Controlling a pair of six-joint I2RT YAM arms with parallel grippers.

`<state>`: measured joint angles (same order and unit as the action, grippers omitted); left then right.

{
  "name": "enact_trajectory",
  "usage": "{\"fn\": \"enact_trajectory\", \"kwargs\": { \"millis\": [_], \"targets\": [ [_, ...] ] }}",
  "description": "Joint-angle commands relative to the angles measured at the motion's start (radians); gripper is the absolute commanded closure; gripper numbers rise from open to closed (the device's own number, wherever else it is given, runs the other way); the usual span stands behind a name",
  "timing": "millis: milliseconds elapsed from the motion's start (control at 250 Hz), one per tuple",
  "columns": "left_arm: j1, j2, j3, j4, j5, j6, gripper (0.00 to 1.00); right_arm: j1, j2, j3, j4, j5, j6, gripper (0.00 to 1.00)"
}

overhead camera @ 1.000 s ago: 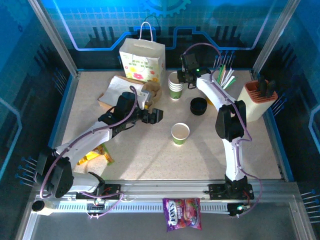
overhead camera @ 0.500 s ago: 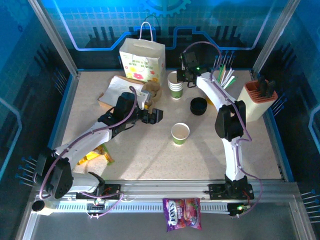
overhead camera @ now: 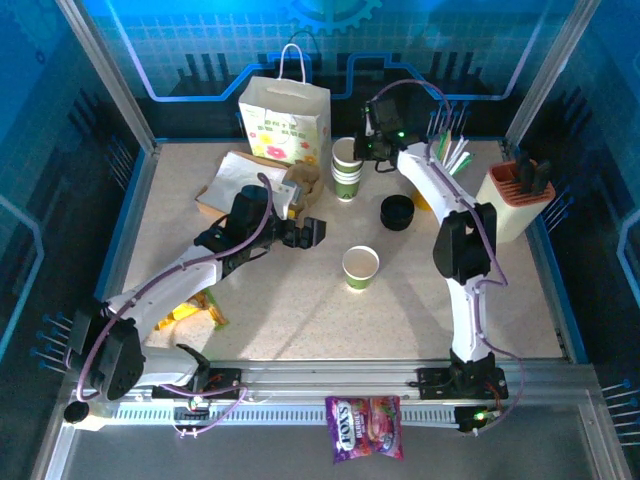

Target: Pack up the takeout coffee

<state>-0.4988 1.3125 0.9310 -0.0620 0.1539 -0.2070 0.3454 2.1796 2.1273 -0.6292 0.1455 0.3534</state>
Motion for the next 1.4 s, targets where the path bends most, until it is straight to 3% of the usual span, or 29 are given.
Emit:
{"fn": "enact_trajectory", "kwargs": {
  "millis": [0, 308, 587, 747, 907, 1175, 1399],
  "targets": [
    [-0.007, -0.032, -0.021, 0.031, 0.009, 0.003, 0.01, -0.023, -0.101, 0.038, -0.006, -0.027, 0.02, 0.99],
    [-0.006, -0.042, -0.038, 0.054, -0.011, -0.012, 0.01, -0.025, -0.263, -0.018, -0.012, -0.093, 0.003, 0.99],
    [0.039, -0.139, -0.127, 0.127, -0.101, -0.082, 0.01, 0.018, -0.556, -0.418, 0.094, -0.152, -0.033, 0.99],
    [0.08, -0.238, -0.229, 0.163, -0.201, -0.142, 0.01, 0.105, -0.658, -0.59, 0.131, -0.168, -0.072, 0.98],
    [0.147, -0.321, -0.329, 0.156, -0.27, -0.217, 0.02, 0.231, -0.669, -0.699, 0.175, -0.136, -0.125, 0.98],
    [0.155, -0.407, -0.371, 0.108, -0.428, -0.21, 0.02, 0.36, -0.583, -0.761, 0.198, -0.121, -0.183, 0.98],
    [0.155, -0.425, -0.383, 0.108, -0.433, -0.207, 0.02, 0.432, -0.535, -0.838, 0.27, -0.132, -0.178, 0.97]
  ]
}}
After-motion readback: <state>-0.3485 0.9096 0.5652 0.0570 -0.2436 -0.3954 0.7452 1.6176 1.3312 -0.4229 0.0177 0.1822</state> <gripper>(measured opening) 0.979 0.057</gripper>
